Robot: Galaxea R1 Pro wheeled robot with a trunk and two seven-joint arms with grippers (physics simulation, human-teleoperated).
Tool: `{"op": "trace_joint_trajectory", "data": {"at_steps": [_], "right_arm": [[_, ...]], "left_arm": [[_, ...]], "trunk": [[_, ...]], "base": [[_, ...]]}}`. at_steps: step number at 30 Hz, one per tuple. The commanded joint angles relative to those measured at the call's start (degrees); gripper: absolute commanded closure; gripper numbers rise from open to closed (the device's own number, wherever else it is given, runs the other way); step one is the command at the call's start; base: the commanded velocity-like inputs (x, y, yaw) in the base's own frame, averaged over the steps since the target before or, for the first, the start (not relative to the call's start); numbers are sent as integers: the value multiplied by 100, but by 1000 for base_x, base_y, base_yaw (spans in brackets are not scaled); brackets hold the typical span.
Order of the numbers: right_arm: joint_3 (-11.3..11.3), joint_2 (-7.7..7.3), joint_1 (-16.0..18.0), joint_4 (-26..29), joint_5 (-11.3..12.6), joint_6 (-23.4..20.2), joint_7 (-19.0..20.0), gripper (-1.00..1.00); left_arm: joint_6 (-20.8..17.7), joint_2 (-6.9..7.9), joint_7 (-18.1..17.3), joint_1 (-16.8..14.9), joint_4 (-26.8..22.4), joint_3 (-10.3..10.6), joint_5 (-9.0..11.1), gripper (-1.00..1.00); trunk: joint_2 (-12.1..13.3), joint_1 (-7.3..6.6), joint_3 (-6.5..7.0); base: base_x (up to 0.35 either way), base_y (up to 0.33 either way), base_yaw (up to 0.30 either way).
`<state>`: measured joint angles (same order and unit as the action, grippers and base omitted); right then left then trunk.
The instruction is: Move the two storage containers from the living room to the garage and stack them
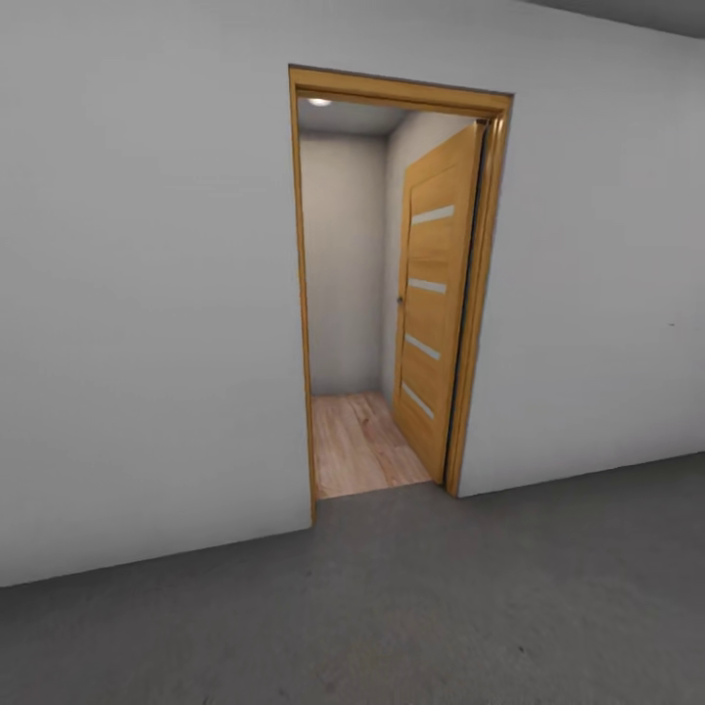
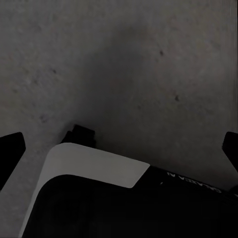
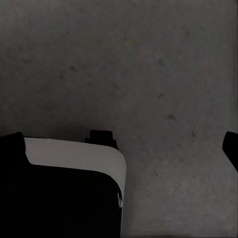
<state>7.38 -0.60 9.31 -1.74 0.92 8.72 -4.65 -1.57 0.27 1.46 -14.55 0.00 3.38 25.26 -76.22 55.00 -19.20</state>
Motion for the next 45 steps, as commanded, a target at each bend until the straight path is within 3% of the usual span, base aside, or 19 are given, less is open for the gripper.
{"op": "trace_joint_trajectory", "data": {"at_steps": [1, 19, 26, 45], "right_arm": [[44, -1, 9, -19, 10, 27, -18, -100], [45, 2, 9, -17, 11, 24, -19, -100], [56, 21, 9, -19, -39, 1, -19, -100], [80, 32, 9, -20, -56, -28, -10, -100]], "left_arm": [[-17, -7, 12, -4, 0, 35, 42, -100], [-8, -36, 12, -4, 0, 38, 35, -100], [-16, -42, 12, -4, -5, 40, 28, -100], [-34, -42, 12, -4, -9, 48, 14, -100]], "trunk": [[-4, 0, -6], [-4, 0, -6], [-4, 0, -6], [-4, 0, -6]], "base": [[0, 0, -293], [0, 0, -266], [112, 0, -40], [303, -94, -2]]}}
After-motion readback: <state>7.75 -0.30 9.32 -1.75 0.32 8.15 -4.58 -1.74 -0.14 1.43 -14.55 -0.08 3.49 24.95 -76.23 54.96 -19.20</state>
